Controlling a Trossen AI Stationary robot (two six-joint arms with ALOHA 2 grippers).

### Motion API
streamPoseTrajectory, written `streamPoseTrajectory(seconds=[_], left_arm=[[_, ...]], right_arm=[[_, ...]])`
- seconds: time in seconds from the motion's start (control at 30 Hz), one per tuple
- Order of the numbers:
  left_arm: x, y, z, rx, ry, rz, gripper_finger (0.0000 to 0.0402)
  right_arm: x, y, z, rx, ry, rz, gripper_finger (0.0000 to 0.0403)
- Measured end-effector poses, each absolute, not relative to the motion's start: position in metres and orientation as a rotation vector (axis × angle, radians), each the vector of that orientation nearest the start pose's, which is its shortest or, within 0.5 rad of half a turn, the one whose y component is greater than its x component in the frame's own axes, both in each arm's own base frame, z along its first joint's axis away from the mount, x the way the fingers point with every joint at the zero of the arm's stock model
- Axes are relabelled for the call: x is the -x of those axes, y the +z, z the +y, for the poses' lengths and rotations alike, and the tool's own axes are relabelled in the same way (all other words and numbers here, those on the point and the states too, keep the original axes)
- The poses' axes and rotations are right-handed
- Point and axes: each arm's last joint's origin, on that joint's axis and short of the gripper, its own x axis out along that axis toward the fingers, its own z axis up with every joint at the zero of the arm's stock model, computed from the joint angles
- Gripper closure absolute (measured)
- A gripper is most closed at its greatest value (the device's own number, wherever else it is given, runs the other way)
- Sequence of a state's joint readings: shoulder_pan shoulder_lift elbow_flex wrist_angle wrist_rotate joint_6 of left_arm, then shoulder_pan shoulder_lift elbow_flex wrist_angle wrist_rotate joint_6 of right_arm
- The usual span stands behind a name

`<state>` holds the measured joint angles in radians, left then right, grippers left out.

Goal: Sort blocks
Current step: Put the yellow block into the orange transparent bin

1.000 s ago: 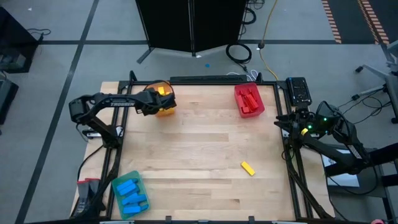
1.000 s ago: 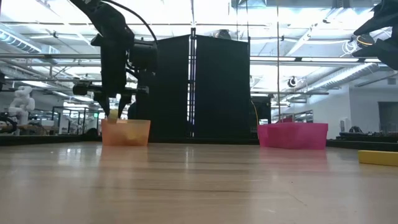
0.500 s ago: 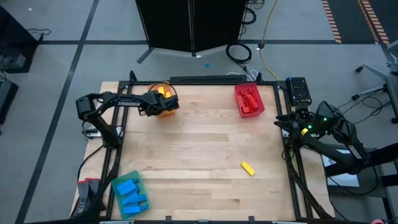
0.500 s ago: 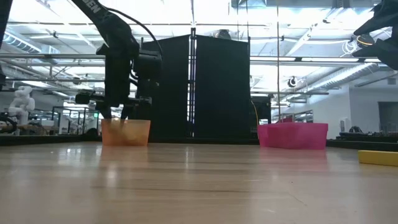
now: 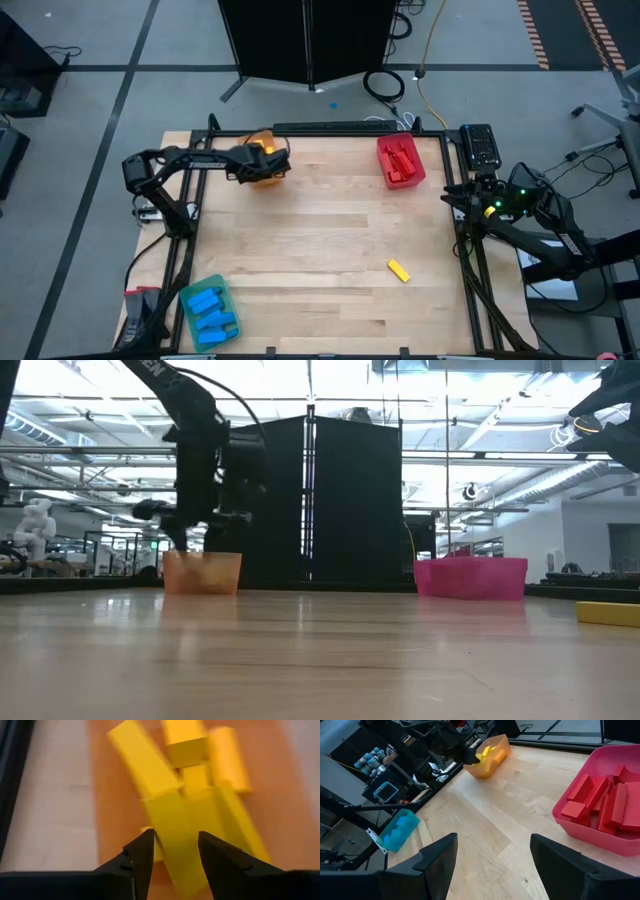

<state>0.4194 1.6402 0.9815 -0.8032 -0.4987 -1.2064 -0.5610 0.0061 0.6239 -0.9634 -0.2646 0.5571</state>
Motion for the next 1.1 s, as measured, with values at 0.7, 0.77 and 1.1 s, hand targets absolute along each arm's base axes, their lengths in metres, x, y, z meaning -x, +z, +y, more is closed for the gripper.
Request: streamPoseTrajectory(seconds=[0.7,0.77,1.1], left_arm=[[-0.313,0.29,0.115,0.518,0.963,0.875,0.0239],[-0.325,0.299,0.105,0.534,0.875,0.79,0.0239],[-0.39,0.316,0.025,0.204,0.268,0.479,0.0239]], right_arm=[[-0.013,0.264,0.0,-0.668,-0.379,0.231,0.0154],[-0.013,0.264,0.0,-0.667,-0.38,0.23,0.0154],[-0.013,0.264,0.0,-0.68,-0.382,0.226,0.0154]])
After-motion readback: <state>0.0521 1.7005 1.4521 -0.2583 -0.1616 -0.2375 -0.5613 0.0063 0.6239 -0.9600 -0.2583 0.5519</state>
